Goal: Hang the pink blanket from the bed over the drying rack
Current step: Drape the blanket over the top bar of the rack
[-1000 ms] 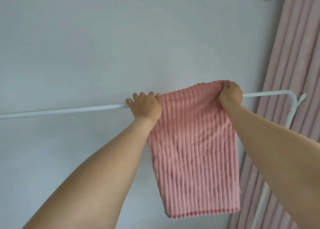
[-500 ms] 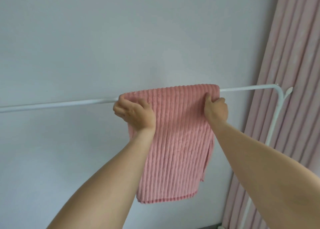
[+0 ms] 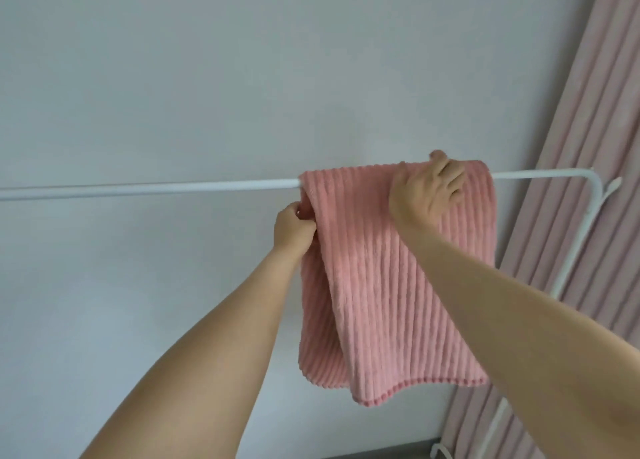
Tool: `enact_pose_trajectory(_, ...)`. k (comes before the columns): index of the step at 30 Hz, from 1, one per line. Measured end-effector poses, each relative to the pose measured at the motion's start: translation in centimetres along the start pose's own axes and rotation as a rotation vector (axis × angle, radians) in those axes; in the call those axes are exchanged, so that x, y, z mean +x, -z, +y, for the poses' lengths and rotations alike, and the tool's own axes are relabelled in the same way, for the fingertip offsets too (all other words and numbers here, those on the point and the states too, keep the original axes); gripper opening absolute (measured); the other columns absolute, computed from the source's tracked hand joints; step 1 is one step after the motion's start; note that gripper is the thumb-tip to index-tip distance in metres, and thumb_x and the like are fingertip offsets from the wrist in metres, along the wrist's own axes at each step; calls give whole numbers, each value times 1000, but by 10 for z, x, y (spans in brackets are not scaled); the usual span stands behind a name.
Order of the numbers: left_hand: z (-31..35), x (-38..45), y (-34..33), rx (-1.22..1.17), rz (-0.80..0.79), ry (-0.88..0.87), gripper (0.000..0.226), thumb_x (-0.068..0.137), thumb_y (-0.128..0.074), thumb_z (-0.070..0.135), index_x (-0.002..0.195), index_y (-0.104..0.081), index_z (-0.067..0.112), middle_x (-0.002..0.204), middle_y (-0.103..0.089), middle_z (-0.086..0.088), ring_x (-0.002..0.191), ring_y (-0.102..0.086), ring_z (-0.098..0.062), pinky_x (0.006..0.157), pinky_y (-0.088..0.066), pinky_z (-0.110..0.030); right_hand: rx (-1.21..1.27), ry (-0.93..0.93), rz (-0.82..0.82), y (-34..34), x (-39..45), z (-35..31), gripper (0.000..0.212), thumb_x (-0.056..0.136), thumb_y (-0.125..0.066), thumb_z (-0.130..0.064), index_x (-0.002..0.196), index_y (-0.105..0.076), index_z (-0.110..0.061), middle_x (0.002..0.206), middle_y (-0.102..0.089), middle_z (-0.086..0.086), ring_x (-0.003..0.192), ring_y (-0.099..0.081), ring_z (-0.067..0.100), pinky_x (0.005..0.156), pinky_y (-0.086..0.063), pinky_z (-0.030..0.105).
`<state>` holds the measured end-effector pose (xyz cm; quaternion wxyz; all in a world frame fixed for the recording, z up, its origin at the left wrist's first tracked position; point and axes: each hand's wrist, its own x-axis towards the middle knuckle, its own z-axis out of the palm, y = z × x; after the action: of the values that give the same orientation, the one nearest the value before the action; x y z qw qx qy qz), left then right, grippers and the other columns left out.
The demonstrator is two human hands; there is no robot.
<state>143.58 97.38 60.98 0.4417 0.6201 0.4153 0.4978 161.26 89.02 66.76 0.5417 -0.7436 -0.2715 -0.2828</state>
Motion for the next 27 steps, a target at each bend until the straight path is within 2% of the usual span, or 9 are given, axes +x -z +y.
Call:
enact_pose_trajectory(2,-4,-4,-2,50,-29,16,33,66,-45,21,89,-69,18,93,-75,-7,88,-72,-26,85,-59,-48,99,196,-97,3,-72,-19,47,80,-53,-52,104,-47,-11,106,-45,6,96,-43,25,89,-35,40)
enact_pose_trajectory(4,-11,-9,1,-46,-97,123,37,71,-43,30,92,-71,18,100,-75,-8,93,-70,-27,92,-56,-48,13,297,-227,-2,-129,-29,61,76,-55,-64,103,-47,-10,104,-46,7,94,-43,26,90,-37,40)
enact_pose_trajectory(7,-32,-8,18,196,-110,76,35,76,-48,35,97,-72,22,96,-75,-4,91,-70,-28,89,-57,-46,-195,228,-287,-14,-153,-28,74,75,-59,-64,118,-46,-6,114,-48,12,102,-46,32,92,-39,46)
enact_pose_trajectory(10,-43,-12,34,304,-80,-137,21,86,-62,32,103,-67,22,96,-74,0,89,-69,-24,82,-57,-41,-228,256,-384,-19,-144,-23,47,88,-58,-43,115,-51,-5,114,-57,15,104,-54,35,90,-44,45)
enact_pose_trajectory(13,-52,-15,45,297,11,-275,21,89,-64,27,107,-58,18,99,-71,-2,89,-66,-25,79,-52,-37,-112,308,-492,-20,-152,-14,24,98,-49,-27,104,-50,-4,95,-67,17,85,-64,39,69,-48,44)
enact_pose_trajectory(17,-65,-13,53,325,-46,-234,16,87,-65,21,102,-61,15,96,-71,-4,91,-67,-28,76,-50,-33,-115,273,-534,-22,-192,-4,23,101,-45,-29,89,-38,-12,76,-67,16,70,-65,41,58,-45,41)
enact_pose_trajectory(23,-54,-22,53,238,2,-257,17,97,-50,21,109,-57,11,103,-69,-8,97,-65,-30,81,-49,-37,-46,254,-696,-19,-219,-15,16,101,-41,-25,92,-37,-12,85,-66,16,79,-62,40,61,-40,39)
enact_pose_trajectory(25,-53,-31,54,205,141,-293,12,95,-47,23,94,-50,12,92,-62,-5,88,-61,-30,76,-46,-39,-14,346,-639,-11,-217,-20,21,99,-37,-34,93,-39,-14,80,-66,13,70,-62,37,58,-43,39)
enact_pose_trajectory(27,-49,-42,58,208,344,-501,13,90,-48,24,85,-44,12,84,-52,-2,79,-53,-27,73,-44,-42,6,384,-504,-3,-206,-21,32,98,-31,-46,92,-43,-17,76,-64,7,62,-60,30,55,-45,37)
